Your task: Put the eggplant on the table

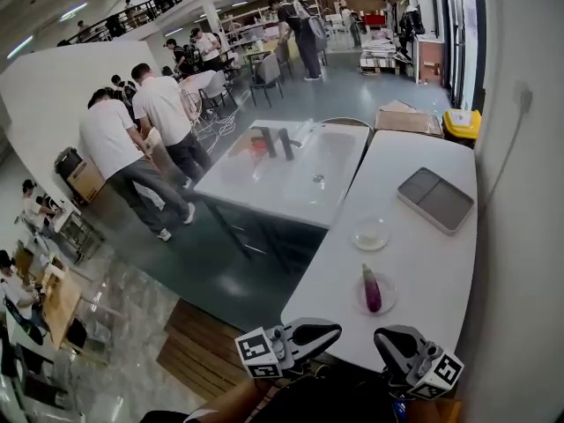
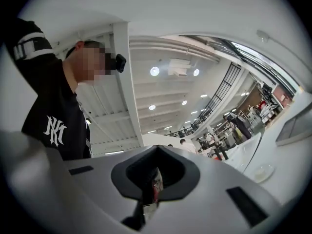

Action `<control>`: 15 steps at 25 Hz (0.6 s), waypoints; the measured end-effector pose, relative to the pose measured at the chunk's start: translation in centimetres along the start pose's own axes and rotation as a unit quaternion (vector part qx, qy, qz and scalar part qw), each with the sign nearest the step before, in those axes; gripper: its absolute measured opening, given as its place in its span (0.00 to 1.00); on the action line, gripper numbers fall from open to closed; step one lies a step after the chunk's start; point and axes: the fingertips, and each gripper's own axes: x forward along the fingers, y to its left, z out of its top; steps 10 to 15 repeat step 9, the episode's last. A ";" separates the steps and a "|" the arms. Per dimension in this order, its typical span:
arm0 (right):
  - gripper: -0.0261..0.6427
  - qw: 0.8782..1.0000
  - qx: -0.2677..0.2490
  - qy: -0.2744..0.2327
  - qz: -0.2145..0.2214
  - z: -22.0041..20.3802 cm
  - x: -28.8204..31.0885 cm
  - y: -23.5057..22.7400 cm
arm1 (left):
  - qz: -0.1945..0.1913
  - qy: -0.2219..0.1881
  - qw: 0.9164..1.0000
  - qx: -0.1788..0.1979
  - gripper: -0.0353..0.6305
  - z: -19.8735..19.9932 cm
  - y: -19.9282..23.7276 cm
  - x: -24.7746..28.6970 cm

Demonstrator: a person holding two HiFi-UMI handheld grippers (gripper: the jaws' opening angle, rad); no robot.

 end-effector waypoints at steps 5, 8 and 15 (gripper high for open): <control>0.04 1.000 0.021 -0.013 -0.016 -0.6 -1.0 1.7 | -0.069 -0.039 0.997 -0.001 0.06 2.4 -2.2 -0.2; 0.04 0.999 0.013 -0.018 -0.040 -0.2 -0.3 3.1 | -0.148 -0.053 0.988 0.000 0.06 4.4 -4.8 0.2; 0.04 0.999 0.010 -0.019 -0.050 -0.1 0.0 3.5 | -0.179 -0.057 0.982 -0.001 0.06 5.0 -5.7 0.3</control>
